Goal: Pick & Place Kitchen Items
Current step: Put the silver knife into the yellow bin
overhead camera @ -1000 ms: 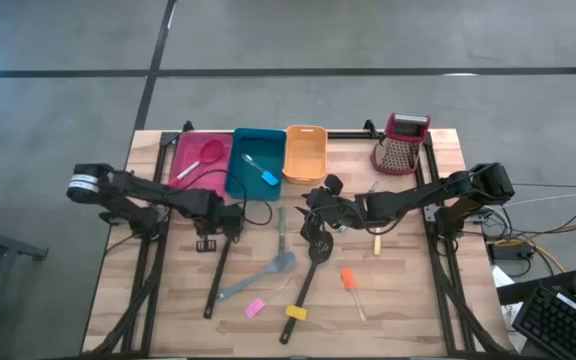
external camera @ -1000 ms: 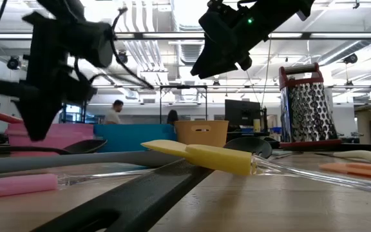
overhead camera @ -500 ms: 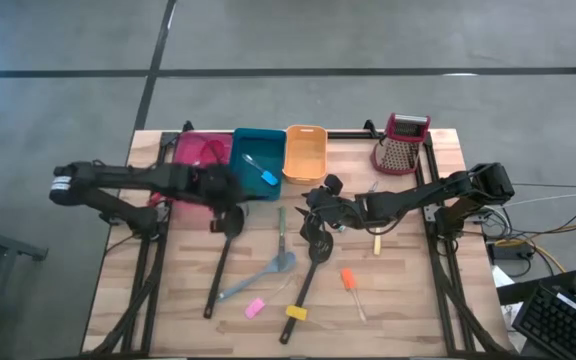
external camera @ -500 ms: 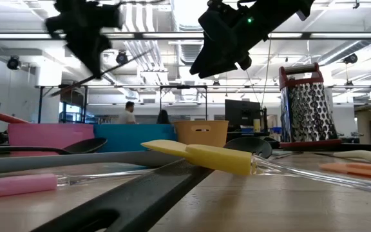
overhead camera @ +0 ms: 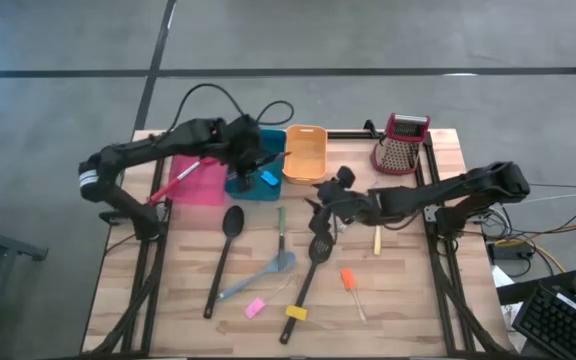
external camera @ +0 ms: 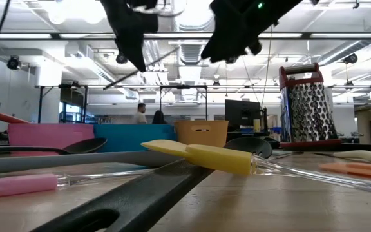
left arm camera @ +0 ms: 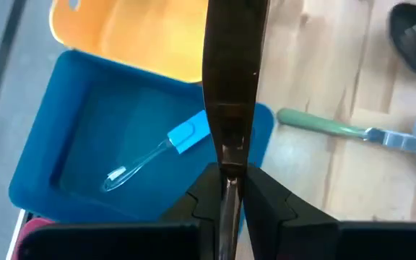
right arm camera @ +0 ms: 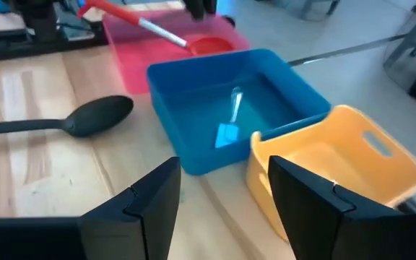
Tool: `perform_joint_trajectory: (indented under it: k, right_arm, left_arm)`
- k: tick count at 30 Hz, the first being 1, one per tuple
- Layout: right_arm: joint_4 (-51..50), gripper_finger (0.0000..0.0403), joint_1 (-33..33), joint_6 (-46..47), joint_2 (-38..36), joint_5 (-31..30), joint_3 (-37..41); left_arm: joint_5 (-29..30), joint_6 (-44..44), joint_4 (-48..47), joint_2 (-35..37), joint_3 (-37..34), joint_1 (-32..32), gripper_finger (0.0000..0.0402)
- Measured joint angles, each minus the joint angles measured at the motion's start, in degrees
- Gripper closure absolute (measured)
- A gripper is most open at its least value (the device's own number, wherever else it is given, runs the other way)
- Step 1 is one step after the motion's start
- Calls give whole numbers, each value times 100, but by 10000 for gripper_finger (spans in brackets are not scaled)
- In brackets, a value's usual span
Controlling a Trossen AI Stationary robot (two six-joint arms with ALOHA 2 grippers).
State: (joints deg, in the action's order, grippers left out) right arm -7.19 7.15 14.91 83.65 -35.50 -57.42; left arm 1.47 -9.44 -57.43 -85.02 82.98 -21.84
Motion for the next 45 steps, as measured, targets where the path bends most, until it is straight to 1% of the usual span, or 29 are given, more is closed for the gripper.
perform_joint_trajectory:
  k: [7,12,19,28,30,32,35,39,41,43,45]
  right_arm:
    - [-567,228,49,205,-595,-60,97]
    - [-1108,241,78,327,-959,-65,192]
    - [-1235,257,177,461,-1502,-69,405]
    - [-1243,280,248,337,-1588,-71,438]
    - [-1243,284,261,270,-1634,-129,438]
    - [-1238,288,338,259,-1701,-448,440]
    - [-1231,294,573,268,-1797,-1117,483]
    - [-1205,302,1004,290,-1876,-1975,677]
    - [-1133,306,1205,295,-1894,-2350,826]
    - [-1023,310,1435,294,-1907,-2584,1029]
    - [-628,312,1611,200,-1907,-2621,1246]
  left_arm:
    - [-413,-144,170,-702,146,-439,365]
    - [-446,-141,129,-1060,256,-615,365]
    - [-549,-95,133,-1191,457,-720,365]
    - [-709,33,176,-1138,564,-718,365]
    - [-962,-27,369,-1137,550,-705,365]
    - [-1356,-133,732,-1112,505,-674,365]
    - [-1745,-223,1284,-1075,498,-606,365]
    - [-1933,-255,1850,-981,496,-460,365]
    - [-2133,-270,2100,-919,494,-339,365]
    - [-2472,-277,2419,-866,494,-217,365]
    - [-2859,-284,2804,-848,494,-109,365]
